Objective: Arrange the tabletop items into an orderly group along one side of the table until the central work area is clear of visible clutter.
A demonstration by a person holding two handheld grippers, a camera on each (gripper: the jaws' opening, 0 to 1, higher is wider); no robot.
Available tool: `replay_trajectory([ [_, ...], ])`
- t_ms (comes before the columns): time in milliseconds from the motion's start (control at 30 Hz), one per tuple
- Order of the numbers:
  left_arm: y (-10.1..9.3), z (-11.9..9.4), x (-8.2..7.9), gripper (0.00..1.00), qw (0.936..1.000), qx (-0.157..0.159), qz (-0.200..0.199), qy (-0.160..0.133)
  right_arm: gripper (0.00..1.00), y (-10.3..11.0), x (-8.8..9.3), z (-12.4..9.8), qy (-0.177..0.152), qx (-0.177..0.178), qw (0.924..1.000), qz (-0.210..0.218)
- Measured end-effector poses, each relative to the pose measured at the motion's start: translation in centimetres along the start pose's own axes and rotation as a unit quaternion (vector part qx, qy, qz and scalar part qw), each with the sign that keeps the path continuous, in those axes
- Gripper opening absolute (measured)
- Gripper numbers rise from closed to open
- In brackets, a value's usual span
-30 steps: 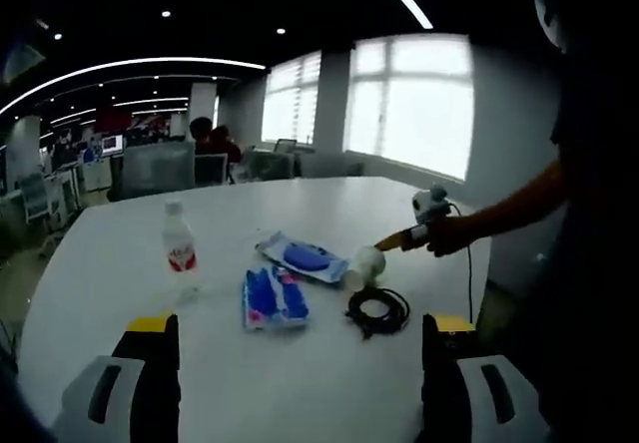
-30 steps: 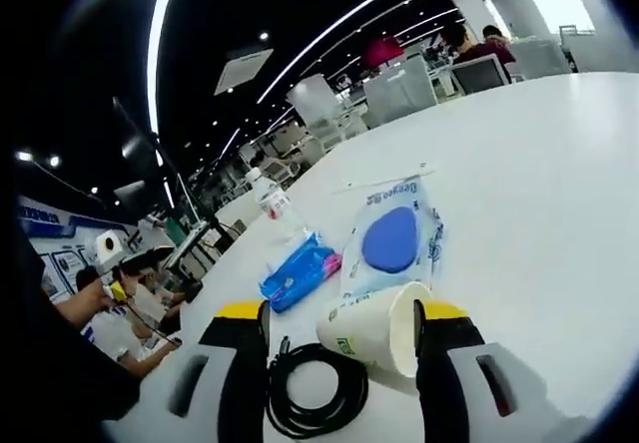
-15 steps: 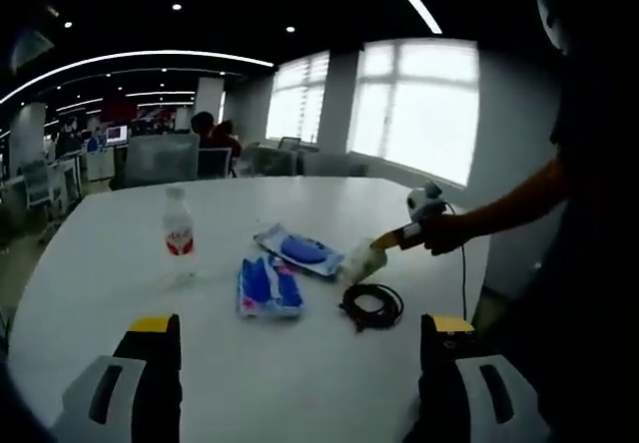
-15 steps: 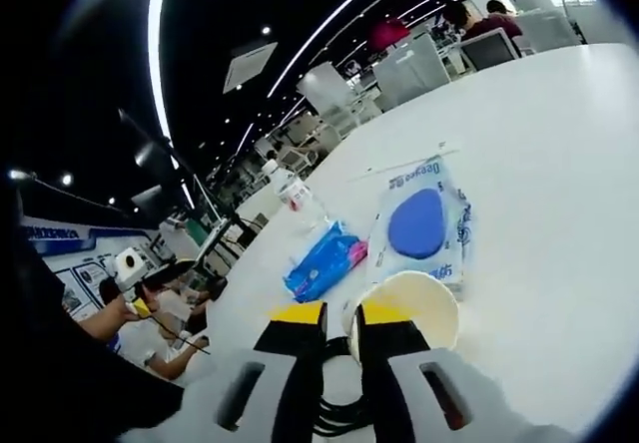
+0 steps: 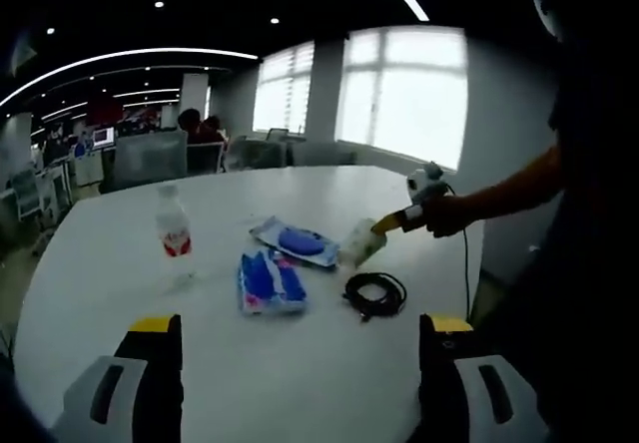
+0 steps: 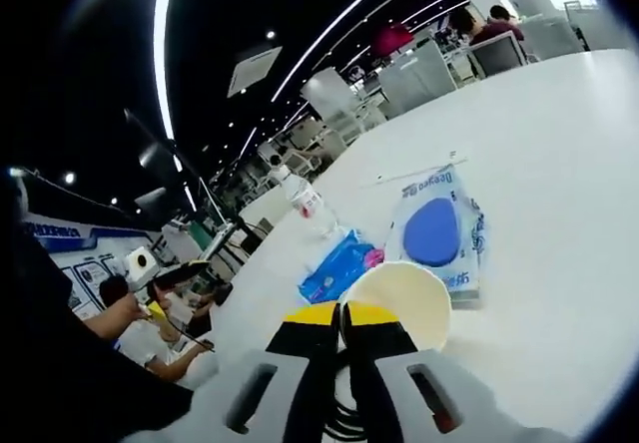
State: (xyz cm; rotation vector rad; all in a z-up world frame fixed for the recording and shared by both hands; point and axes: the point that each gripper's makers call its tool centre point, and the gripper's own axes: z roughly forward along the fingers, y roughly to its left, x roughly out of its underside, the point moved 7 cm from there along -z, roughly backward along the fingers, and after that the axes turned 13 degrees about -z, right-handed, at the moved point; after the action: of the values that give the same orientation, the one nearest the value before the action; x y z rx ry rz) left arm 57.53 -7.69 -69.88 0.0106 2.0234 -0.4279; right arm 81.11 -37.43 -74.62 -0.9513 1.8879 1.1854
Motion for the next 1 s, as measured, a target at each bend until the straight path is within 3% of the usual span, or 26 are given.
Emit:
replay_trajectory([
  [200, 0.4, 0.3, 0.0, 1.0, 0.9995, 0.003, 0.018, 0.025, 0.0, 0.9, -2.1, 0.6, -0.001, 0.002, 0.9996, -0.029],
  [467, 0.7, 0.4, -0.5, 1.0, 0.9993, 0.012, 0.019, 0.031, 0.0, 2.1, -5.9, 1.9, 0.004, -0.004, 0.9967, -0.081],
  [700, 1.0, 0.7, -1.1, 1.0, 0.9988, 0.025, 0.026, 0.033, 0.0, 3.5, -9.4, 3.8, 0.045, -0.014, 0.9806, -0.19],
  [1000, 1.6, 0.8, -1.6, 1.0, 0.9981, 0.032, 0.034, 0.04, 0.0, 5.0, -12.2, 6.8, 0.079, -0.034, 0.9566, -0.278],
])
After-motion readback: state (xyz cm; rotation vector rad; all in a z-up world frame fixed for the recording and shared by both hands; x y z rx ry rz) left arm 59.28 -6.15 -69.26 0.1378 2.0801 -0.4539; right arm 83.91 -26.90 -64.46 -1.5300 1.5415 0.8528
